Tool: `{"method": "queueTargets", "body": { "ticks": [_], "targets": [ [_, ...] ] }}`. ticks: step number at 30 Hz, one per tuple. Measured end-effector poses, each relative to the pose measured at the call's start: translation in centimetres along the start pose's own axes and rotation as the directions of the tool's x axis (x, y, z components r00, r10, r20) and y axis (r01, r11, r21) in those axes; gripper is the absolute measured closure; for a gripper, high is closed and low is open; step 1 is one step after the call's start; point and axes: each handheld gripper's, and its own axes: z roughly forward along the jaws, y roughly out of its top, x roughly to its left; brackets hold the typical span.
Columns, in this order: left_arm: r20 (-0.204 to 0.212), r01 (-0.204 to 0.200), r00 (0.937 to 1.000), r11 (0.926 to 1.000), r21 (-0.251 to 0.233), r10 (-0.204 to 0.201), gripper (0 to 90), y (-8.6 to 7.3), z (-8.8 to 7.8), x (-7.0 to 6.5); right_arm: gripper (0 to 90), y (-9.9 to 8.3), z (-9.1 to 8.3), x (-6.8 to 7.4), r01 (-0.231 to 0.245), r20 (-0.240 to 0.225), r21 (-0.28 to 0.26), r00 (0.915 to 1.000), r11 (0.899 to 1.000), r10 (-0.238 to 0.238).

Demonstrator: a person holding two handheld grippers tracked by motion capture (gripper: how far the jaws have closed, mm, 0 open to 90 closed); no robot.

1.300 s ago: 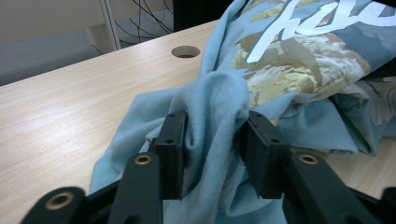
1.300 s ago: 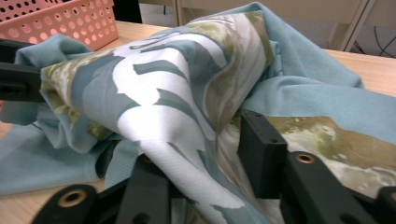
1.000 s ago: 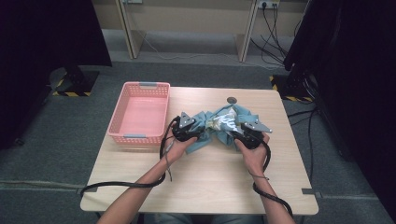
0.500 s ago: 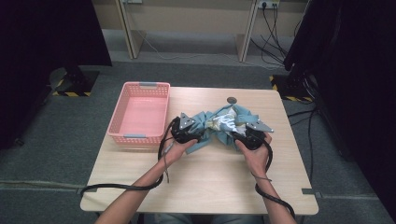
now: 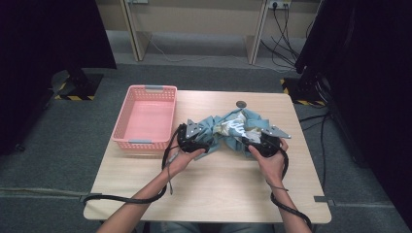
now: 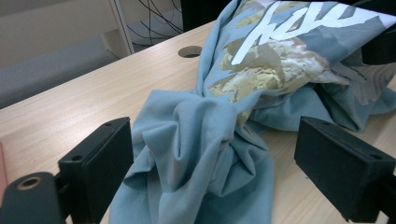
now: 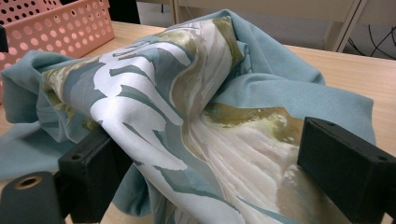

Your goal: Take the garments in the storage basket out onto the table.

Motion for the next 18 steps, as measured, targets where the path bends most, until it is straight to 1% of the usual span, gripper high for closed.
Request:
{"method": "queueTargets", "body": {
  "ticks": [1,3,4,14,18],
  "targets": [
    [0.005,-0.007,1.0000,1.0000,-0.004,0.007,11.4,0.0,-0.5,0.0,9.0,0.0,0.0,0.0,0.000,0.000,0.000,1.0000,1.000,0.000],
    [0.005,-0.007,1.0000,1.0000,-0.004,0.007,11.2,0.0,-0.5,0.0,9.0,0.0,-0.2,0.0,0.003,-0.009,0.000,1.0000,1.000,-0.003],
    [0.004,-0.017,0.9998,0.9998,-0.006,0.017,11.2,0.0,-0.8,-0.1,8.6,0.0,-0.2,0.0,0.003,-0.009,0.000,1.0000,1.000,-0.003],
    [0.013,-0.016,0.9998,0.9998,-0.015,0.016,11.2,-0.1,-1.6,-0.2,8.1,-0.1,-0.8,-0.1,0.012,-0.025,-0.001,0.9996,1.000,-0.012],
    [0.021,-0.022,0.9995,0.9995,-0.022,0.023,11.2,0.0,-2.1,-0.4,8.0,-0.2,-1.2,-0.1,0.013,-0.034,-0.005,0.9993,1.000,-0.013]
  ]
}}
